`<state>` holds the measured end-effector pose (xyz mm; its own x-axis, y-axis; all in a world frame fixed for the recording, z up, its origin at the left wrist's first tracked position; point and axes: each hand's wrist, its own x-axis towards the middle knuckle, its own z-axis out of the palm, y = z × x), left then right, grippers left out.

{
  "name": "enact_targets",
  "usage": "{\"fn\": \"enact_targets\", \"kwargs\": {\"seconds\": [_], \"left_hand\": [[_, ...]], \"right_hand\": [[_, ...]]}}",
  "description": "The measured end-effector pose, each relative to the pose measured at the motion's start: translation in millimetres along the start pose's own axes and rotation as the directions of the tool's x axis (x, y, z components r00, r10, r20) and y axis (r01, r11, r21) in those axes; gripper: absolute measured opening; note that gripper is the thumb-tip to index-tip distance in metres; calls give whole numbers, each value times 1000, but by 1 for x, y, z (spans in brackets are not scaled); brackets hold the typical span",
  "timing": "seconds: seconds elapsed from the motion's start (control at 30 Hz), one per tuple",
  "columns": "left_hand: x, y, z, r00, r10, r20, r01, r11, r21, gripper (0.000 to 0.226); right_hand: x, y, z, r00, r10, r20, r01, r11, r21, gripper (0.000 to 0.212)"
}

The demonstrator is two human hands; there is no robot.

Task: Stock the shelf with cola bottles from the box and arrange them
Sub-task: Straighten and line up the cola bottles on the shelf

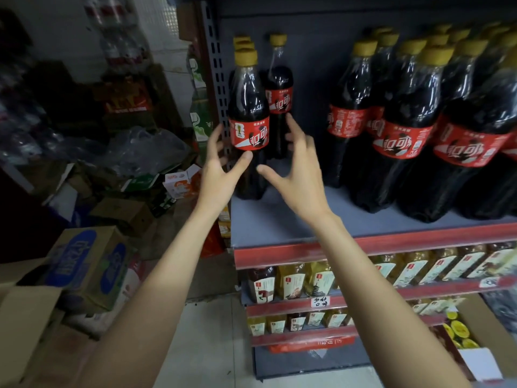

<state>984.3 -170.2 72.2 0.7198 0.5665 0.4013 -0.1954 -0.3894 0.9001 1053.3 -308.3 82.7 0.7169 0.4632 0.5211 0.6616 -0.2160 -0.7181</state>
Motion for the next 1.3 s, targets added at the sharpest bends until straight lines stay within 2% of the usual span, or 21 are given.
{"fn": "enact_targets", "kwargs": {"seconds": [0.07, 0.23, 0.4, 0.53, 0.6, 0.67, 0.7, 0.73, 0.77, 0.8, 0.83, 0.87, 0.9, 0.93, 1.0, 1.07, 1.17, 1.23, 1.3], "left_hand": [[0, -2, 1, 999, 2, 33, -3, 999, 40, 70], [3, -10, 4, 994, 46, 100, -54, 995, 86, 70], [9, -16, 4, 988, 19, 153, -40, 989, 139, 80], [10, -19, 5, 987, 6, 158, -28, 990, 137, 86], [2, -13, 9, 996, 20, 91, -34, 987, 156, 88], [-15, 4, 14, 985, 136, -106, -117, 979, 169, 87], [-26, 16, 17, 939, 276, -207, -241, 954, 178, 81], [-35, 28, 23, 858, 435, -272, -393, 899, 196, 70], [-42, 38, 31, 775, 564, -284, -525, 826, 206, 57], [-46, 45, 43, 736, 631, -246, -604, 776, 184, 46], [-47, 52, 58, 758, 633, -158, -620, 774, 124, 38], [-47, 57, 76, 825, 563, -39, -562, 826, 46, 37], [-46, 64, 93, 894, 437, 98, -438, 899, -17, 39], [-44, 70, 109, 930, 288, 231, -285, 957, -46, 44], [-39, 73, 139, 917, 94, 388, -78, 995, -56, 51], [-35, 74, 159, 904, 39, 426, -12, 998, -65, 53], [-39, 73, 168, 925, 14, 380, 30, 994, -107, 50], [-48, 67, 161, 947, 64, 316, -29, 993, -114, 45], [-57, 59, 146, 962, 131, 239, -125, 991, -37, 41]], "right_hand": [[-12, 4, -7, 999, 35, -8, -35, 999, 5, 92], [-12, 3, 15, 985, 49, 164, -61, 996, 71, 95], [-11, 1, 32, 997, 77, 9, -77, 997, -6, 92], [-10, -3, 29, 996, 86, 39, -85, 996, -27, 93], [-13, -8, 19, 997, 63, 41, -62, 998, -34, 88], [-22, -12, -3, 998, -16, -54, 13, 999, -50, 70], [-30, -12, -16, 987, -68, -145, 60, 996, -61, 58], [-39, -11, -31, 959, -113, -261, 95, 992, -80, 47], [-47, -6, -45, 912, -143, -383, 110, 988, -109, 40], [-54, 1, -58, 858, -148, -492, 92, 986, -136, 36], [-59, 9, -70, 811, -123, -572, 48, 988, -145, 36], [-61, 18, -79, 785, -79, -614, -8, 990, -137, 41], [-61, 25, -86, 791, -29, -611, -65, 989, -132, 48], [-61, 31, -91, 821, 15, -571, -117, 983, -143, 57], [-61, 41, -95, 886, 69, -459, -176, 965, -194, 74], [-59, 49, -96, 921, 93, -379, -190, 955, -229, 86], [-53, 56, -103, 933, 85, -350, -195, 937, -291, 94], [-51, 59, -109, 956, 43, -290, -124, 956, -265, 98], [-52, 59, -112, 987, 17, -162, -39, 991, -131, 100]]}}
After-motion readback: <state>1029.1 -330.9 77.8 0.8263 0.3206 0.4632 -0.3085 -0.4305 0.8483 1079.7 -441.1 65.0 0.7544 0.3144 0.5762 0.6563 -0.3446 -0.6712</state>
